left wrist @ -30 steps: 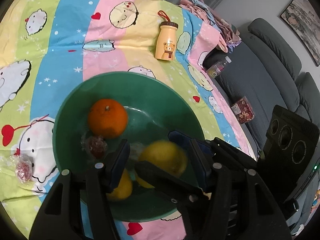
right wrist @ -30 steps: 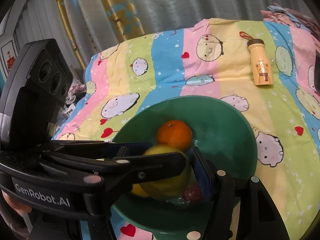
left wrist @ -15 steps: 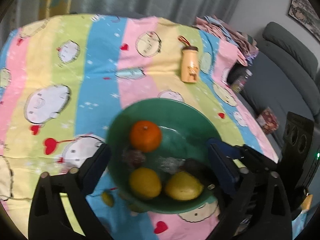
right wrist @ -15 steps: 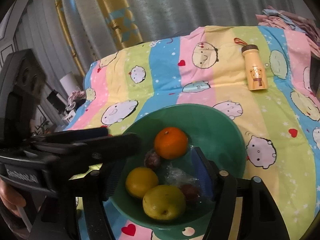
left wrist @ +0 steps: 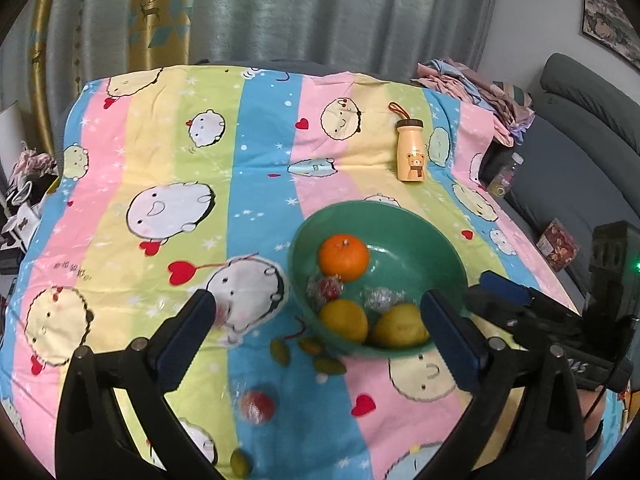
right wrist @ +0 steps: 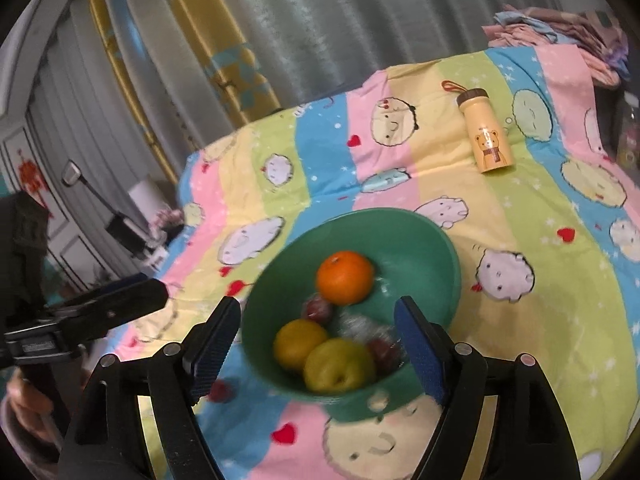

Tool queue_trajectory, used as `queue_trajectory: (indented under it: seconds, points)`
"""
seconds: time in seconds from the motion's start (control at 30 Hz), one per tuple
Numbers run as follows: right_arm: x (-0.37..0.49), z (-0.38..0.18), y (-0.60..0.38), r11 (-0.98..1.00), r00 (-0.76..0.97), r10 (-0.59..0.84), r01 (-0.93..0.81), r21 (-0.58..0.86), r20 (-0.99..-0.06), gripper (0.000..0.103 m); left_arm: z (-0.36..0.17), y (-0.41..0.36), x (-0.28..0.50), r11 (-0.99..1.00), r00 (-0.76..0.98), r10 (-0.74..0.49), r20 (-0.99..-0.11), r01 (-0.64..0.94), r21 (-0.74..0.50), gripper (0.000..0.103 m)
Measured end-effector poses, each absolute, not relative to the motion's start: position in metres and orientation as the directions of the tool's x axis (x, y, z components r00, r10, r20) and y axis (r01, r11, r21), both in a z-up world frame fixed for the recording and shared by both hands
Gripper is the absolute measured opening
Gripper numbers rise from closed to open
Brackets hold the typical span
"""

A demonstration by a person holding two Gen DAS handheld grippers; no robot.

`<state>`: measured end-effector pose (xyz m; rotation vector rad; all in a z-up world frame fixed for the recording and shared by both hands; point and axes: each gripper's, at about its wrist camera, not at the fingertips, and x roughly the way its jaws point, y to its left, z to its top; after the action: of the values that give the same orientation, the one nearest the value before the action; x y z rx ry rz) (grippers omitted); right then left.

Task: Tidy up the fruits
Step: 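Withdraw the right gripper up and away from the green bowl, then reach the right gripper to the plastic-wrapped red fruit and close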

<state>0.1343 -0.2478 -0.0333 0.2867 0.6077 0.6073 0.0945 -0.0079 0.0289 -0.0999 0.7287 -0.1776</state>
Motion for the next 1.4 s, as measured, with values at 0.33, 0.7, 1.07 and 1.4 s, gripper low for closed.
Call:
queue_trajectory:
  seconds: [0.33,0.7,1.07,1.4]
  points:
    - [0.083,-0.017,-0.258,0.779,0.649,0.621,-0.452,0.434,-0.439,0.093,0.04,-0.001,0.036,0.984,0.765,-0.171,-0.621,0.101,-0.146,0.103]
    - [0.042,-0.017,-0.239,0.765,0.587,0.644,-0.496,0.41,-0.491,0.094,0.05,0.02,-0.013,0.984,0.798,-0.15,-0.584,0.064,-0.164,0.103]
    - [0.024,-0.014,-0.212,0.76,0.55,0.644,-0.536,0.366,-0.532,0.094,0.033,0.047,-0.034,0.977,0.781,-0.15,-0.607,0.023,-0.212,0.103]
    - [0.026,-0.038,-0.182,0.742,0.47,0.65,-0.562,0.366,-0.597,0.094,-0.003,0.098,-0.037,0.929,0.72,-0.198,-0.665,-0.078,-0.362,0.103]
